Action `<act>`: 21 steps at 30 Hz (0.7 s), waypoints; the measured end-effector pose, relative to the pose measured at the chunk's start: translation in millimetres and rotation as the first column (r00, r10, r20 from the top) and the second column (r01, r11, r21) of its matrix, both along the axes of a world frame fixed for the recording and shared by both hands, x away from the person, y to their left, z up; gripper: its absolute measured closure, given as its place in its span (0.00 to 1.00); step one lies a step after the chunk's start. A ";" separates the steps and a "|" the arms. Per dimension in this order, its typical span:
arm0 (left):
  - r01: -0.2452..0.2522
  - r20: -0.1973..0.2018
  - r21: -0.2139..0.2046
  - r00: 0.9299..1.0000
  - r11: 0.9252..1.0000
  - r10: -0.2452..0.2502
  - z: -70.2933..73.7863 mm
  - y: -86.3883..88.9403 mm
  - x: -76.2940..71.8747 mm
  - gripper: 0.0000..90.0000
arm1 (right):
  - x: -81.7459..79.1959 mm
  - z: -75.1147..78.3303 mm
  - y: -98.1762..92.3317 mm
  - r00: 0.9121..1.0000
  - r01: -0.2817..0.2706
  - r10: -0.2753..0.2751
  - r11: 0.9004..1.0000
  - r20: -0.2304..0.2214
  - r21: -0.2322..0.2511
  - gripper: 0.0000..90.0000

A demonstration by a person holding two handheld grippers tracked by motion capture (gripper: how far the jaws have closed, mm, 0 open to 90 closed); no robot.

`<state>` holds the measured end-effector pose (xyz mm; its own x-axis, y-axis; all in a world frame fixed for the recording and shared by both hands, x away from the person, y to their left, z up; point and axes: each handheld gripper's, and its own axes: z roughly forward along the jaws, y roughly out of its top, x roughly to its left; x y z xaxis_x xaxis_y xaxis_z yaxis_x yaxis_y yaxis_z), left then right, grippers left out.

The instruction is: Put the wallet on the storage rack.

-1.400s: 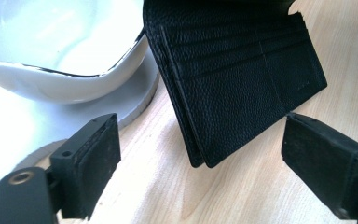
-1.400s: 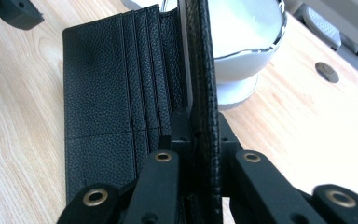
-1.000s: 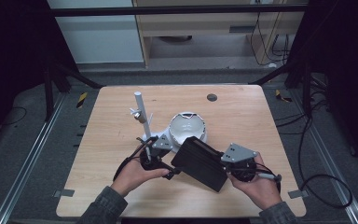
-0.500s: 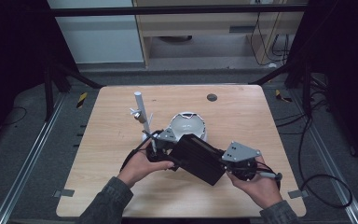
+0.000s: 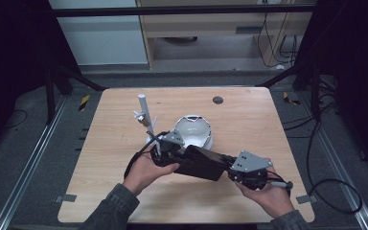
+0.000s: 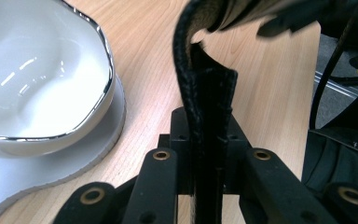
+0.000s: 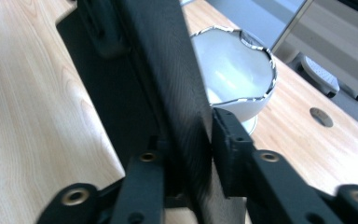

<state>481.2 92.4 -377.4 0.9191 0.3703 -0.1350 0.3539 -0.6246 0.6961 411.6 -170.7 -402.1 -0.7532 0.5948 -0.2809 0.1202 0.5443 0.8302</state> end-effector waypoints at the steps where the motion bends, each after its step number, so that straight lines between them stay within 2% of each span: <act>1: -0.005 -0.002 -0.007 1.000 1.000 0.005 1.5 -0.7 0.6 0.89 | -0.9 -2.6 0.9 1.000 -0.004 0.004 1.000 -0.013 0.000 0.73; 3: -0.006 -0.007 -0.004 1.000 1.000 0.006 7.7 -1.3 3.1 0.89 | -1.6 -7.0 2.2 1.000 -0.002 0.002 1.000 -0.027 -0.004 0.65; 4: -0.013 -0.009 -0.007 1.000 1.000 0.013 11.3 -2.8 3.8 0.89 | -1.2 -14.1 4.0 0.997 0.001 0.000 1.000 -0.071 0.005 0.50; 5: -0.017 -0.003 0.001 1.000 1.000 0.017 14.0 -3.3 4.2 0.89 | -1.2 -14.1 4.0 0.997 0.001 0.000 1.000 -0.071 0.005 0.50; 9: -0.034 0.013 0.026 0.999 0.999 0.033 27.0 -5.2 6.0 0.89 | -1.9 -31.0 5.2 0.991 -0.001 -0.001 1.000 -0.134 -0.012 0.25; 12: -0.034 0.024 0.050 0.999 0.998 0.033 37.8 -3.2 6.8 0.89 | -3.7 -42.5 -0.1 0.989 0.007 -0.006 1.000 -0.151 0.008 0.19; 13: -0.035 0.029 0.060 0.999 0.998 0.034 39.8 -2.5 7.1 0.89 | -3.2 -49.7 -7.2 0.986 0.027 -0.021 0.999 -0.165 0.035 0.17; 15: -0.041 0.031 0.063 0.999 0.997 0.039 44.8 0.0 7.7 0.89 | -2.1 -53.1 -11.1 0.984 0.043 -0.034 0.998 -0.174 0.050 0.16; 16: -0.046 0.025 0.047 0.999 0.998 0.045 46.8 0.9 7.4 0.89 | 0.6 -58.8 -19.3 0.979 0.087 -0.070 0.992 -0.189 0.087 0.15; 17: -0.043 0.026 0.048 0.999 0.998 0.041 49.9 2.5 7.5 0.89 | 0.6 -58.8 -19.3 0.979 0.087 -0.070 0.992 -0.189 0.087 0.15; 18: -0.046 0.030 0.046 0.999 0.998 0.045 53.4 3.7 6.8 0.89 | 2.6 -61.6 -23.5 0.976 0.114 -0.089 0.987 -0.200 0.116 0.14; 20: -0.053 0.036 0.042 0.998 0.998 0.051 59.1 5.2 5.6 0.89 | 8.1 -68.7 -32.5 0.965 0.177 -0.135 0.968 -0.223 0.179 0.13; 21: -0.053 0.040 0.038 0.998 0.998 0.051 64.0 6.4 4.9 0.89 | 12.4 -75.9 -40.8 0.953 0.241 -0.186 0.944 -0.241 0.224 0.12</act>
